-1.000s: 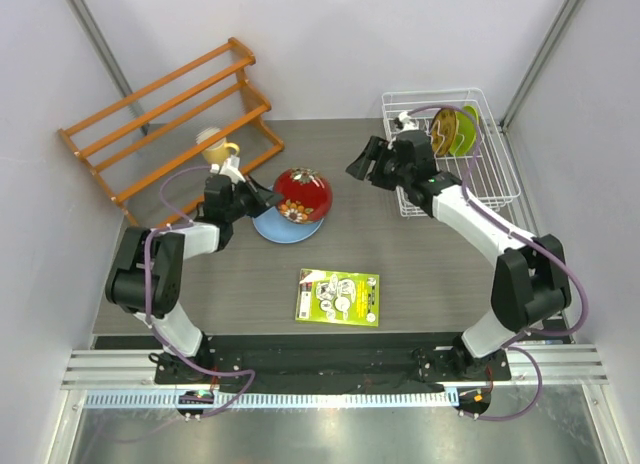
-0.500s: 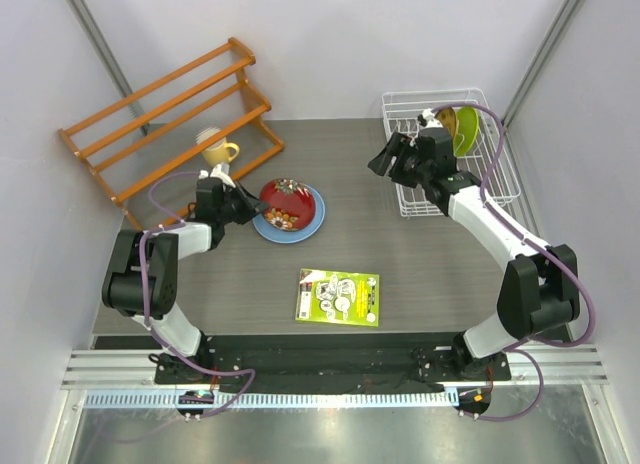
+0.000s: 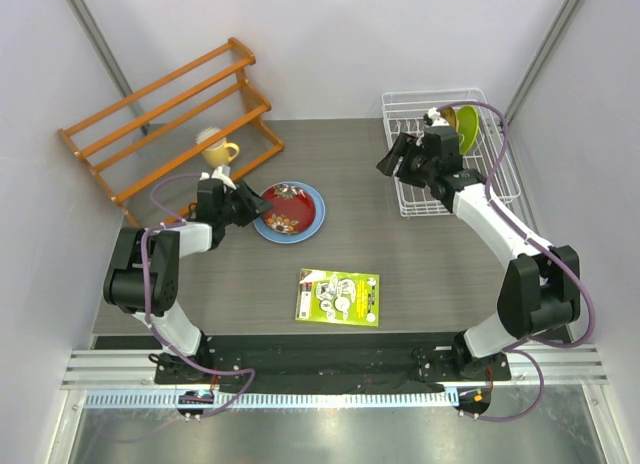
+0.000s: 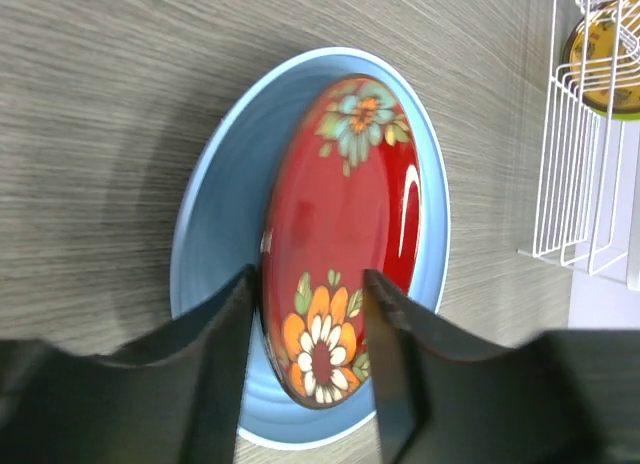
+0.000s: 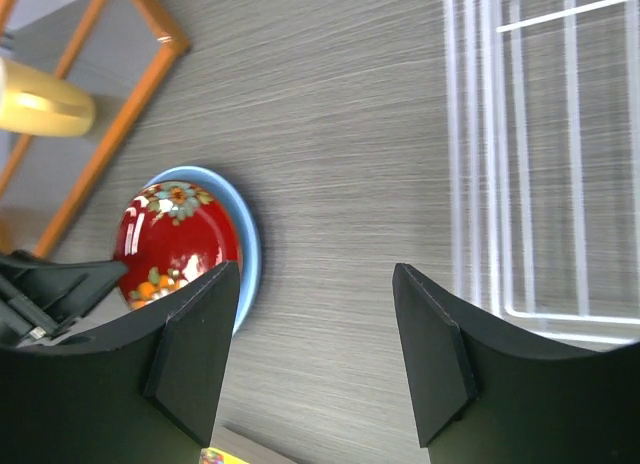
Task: Unload the plates from the dish rack
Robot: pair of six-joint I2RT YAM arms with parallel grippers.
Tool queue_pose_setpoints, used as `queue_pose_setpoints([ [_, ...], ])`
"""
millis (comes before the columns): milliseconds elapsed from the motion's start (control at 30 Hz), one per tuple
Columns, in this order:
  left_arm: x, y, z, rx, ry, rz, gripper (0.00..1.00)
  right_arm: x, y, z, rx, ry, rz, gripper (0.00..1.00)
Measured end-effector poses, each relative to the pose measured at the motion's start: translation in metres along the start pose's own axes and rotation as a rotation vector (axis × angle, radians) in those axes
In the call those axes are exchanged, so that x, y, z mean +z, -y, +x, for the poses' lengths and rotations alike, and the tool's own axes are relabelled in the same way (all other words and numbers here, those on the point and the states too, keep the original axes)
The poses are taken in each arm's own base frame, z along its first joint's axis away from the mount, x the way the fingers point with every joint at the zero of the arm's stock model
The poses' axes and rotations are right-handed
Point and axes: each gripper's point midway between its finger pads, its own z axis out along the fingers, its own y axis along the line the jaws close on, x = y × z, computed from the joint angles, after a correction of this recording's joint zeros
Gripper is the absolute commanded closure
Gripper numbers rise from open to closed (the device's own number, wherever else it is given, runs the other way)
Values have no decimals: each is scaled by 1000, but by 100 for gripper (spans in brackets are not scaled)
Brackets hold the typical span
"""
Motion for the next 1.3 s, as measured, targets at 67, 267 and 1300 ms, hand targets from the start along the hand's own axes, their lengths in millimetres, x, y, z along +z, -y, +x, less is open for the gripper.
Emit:
queue_pose_setpoints([
  [67,0,0,0,0,-1,-2,42,-2,6,-6,-11,6,25,32],
  [267,-1,-6,3,8,-25,-37,33,-10,20,-51,-62,95,118,30],
  [1300,-66,63,-66,263,175,-4,0,82,204,-161,-408,190,777,30],
])
